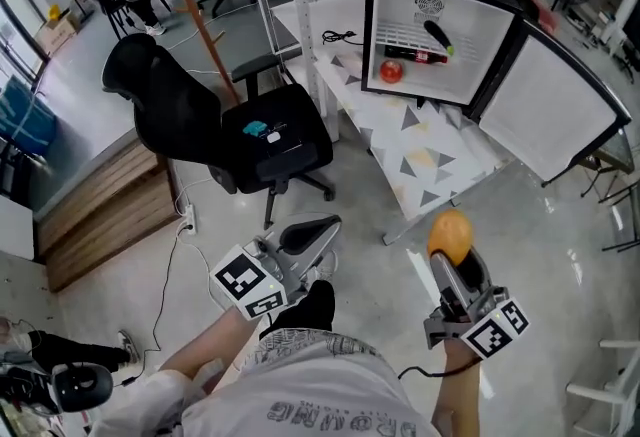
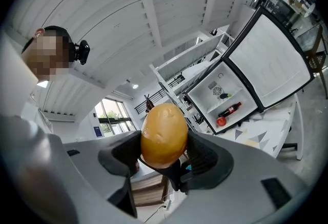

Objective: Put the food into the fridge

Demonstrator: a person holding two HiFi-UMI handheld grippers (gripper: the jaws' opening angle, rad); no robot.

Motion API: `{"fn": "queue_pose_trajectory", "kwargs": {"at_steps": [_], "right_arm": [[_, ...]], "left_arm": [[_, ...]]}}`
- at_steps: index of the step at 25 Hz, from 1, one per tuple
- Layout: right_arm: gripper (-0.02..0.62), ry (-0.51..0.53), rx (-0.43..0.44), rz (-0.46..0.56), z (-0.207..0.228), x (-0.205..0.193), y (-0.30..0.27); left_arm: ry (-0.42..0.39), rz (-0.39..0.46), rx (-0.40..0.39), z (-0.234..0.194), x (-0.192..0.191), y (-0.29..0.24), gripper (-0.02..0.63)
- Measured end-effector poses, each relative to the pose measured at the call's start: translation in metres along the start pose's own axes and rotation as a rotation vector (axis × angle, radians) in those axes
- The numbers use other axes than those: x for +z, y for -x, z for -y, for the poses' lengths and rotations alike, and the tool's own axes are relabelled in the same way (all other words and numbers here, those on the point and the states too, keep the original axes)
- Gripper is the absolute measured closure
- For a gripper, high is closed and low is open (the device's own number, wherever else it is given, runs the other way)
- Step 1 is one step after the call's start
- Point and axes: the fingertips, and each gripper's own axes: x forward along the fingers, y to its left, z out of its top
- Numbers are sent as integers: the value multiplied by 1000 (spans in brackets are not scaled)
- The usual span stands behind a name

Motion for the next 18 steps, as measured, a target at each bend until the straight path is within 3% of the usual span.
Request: {"fn": "queue_pose_trajectory", "kwargs": {"at_steps": [18], "right_arm": [[321, -19, -63, -54, 59, 22, -162]], "left_arm": [[27, -17, 11, -179, 29, -52, 598]]}}
